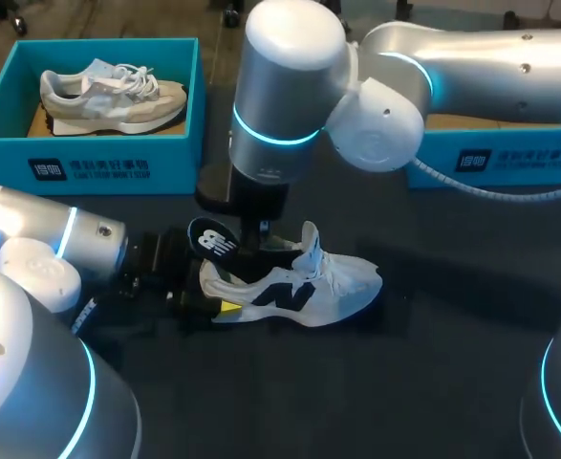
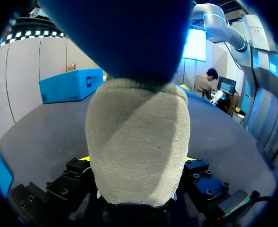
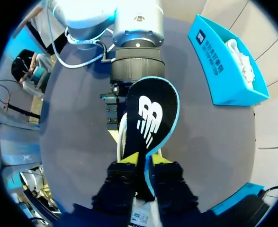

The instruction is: Take the shoe out of the shoebox, open the shoe tongue, remove and reinsert the insole, then place the shoe into the shoebox

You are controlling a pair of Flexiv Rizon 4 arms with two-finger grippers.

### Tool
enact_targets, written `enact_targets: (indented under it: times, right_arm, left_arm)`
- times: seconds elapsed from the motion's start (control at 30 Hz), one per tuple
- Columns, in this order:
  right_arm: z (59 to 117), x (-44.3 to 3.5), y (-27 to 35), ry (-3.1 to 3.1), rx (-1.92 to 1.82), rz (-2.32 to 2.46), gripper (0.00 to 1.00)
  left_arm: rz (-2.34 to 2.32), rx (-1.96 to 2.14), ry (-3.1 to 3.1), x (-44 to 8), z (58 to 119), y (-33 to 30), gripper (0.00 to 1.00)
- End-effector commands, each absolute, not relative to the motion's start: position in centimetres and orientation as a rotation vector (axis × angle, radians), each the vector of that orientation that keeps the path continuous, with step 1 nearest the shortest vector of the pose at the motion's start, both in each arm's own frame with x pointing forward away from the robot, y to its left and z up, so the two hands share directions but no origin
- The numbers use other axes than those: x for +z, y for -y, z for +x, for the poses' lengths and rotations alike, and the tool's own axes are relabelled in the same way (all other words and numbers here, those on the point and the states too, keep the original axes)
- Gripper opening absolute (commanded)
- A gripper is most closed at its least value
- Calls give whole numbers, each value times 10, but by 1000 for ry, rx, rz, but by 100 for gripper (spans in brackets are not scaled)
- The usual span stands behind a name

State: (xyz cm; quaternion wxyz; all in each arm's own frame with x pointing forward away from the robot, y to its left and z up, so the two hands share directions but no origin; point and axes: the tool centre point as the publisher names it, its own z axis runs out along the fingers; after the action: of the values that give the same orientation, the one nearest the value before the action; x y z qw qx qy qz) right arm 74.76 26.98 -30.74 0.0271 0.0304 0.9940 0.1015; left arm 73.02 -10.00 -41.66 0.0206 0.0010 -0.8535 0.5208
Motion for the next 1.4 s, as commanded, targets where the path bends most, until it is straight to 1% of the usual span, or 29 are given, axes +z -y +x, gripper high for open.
enact_targets:
  times: [0.03,0.07,0.2,0.23,0.27,0.37,0.63,0.67,0.7,0.73,0.9,1.23,1.27,1.4]
  right_arm:
    - [748,-306,-266,-3076,334,114,31]
    - [748,-306,-265,-3082,339,122,36]
    - [749,-303,-261,-3115,375,179,42]
    - [750,-302,-260,-3125,379,195,45]
    - [750,-301,-259,-3134,379,219,46]
    - [754,-298,-256,-3156,390,297,44]
    - [758,-287,-257,-3207,663,442,49]
    - [758,-285,-259,-3220,724,443,50]
    - [757,-284,-260,-3225,753,454,57]
    - [757,-282,-261,-3226,779,446,56]
    - [752,-279,-266,-3232,866,453,64]
    - [742,-278,-270,-3188,925,513,60]
    - [739,-280,-271,-3175,941,535,56]
    - [733,-284,-274,-3158,987,556,55]
  left_arm:
    - [5,1611,2649,-419,731,101,0]
    - [5,1611,2649,-419,731,101,0]
    - [5,1611,2649,-419,731,101,0]
    - [5,1611,2649,-419,731,101,0]
    - [5,1611,2649,-419,731,101,0]
    - [5,1611,2649,-419,731,101,0]
    - [5,1611,2649,-419,731,101,0]
    - [5,1611,2649,-419,731,101,0]
    - [5,1611,2649,-419,731,101,0]
    - [5,1611,2649,-419,731,101,0]
    - [5,1611,2649,-419,731,101,0]
    - [5,1611,2649,-419,731,101,0]
    - [5,1611,2649,-419,731,101,0]
    - [5,1611,2649,-419,731,101,0]
